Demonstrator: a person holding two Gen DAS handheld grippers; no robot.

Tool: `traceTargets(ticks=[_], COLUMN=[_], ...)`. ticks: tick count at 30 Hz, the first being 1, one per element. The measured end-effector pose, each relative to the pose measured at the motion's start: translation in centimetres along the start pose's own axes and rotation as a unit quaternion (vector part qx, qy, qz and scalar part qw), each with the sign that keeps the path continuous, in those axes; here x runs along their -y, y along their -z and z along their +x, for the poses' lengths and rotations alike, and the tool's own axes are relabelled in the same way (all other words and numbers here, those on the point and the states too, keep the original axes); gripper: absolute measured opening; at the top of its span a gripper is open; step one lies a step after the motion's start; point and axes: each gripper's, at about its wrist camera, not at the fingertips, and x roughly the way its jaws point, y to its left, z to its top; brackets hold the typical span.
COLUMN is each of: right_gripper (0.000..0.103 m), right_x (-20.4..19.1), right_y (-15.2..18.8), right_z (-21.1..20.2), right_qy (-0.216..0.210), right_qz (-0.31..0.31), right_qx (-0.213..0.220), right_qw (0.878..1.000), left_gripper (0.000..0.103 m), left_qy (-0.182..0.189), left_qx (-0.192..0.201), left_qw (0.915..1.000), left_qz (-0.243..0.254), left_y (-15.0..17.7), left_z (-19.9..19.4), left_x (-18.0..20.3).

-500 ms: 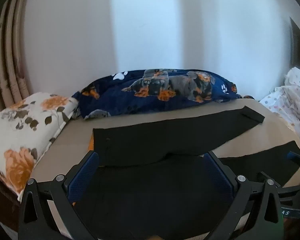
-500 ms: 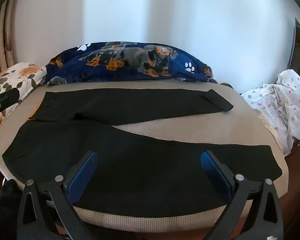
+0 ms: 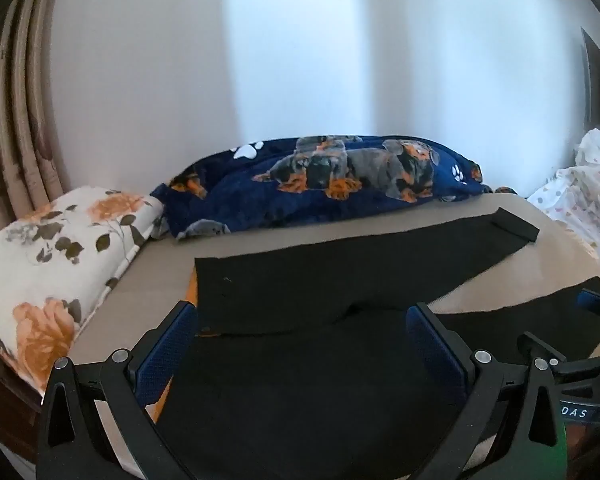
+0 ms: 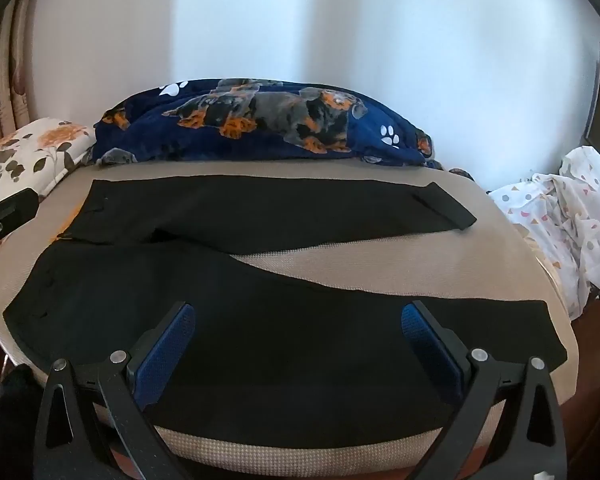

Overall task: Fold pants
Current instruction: 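Move both grippers over the black trousers toward the waistband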

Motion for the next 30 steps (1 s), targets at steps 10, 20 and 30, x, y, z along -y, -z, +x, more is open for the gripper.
traceTargets(ticks=[10,20,30], right_gripper=[0.103,0.103,0.103], right_x=[-1.0,-1.6,-2.4], right_y=[-0.8,-1.7,-2.7], right_z=[1.0,2.5,3.9], right_qy=[-0.001,-0.006,-0.009], right_qz=[-0.009,-0.008,-0.016], right_qx=[-0.010,-0.030,-0.039], right_qw=[1.000,0.999,0.999], left_gripper=[0.103,0.103,0.103], left_qy=[-0.013,-0.009,0.003], left_qx=[0.005,-0.001,0.000], left_qw=[0.9999,1.0000,0.9996], left_qz=[0.000,-0.002,0.028], left_y=[-0.3,-0.5,-0.4], left_z=[0.5,1.8,3.8], left_x=[-0.8,-2.0,-3.5])
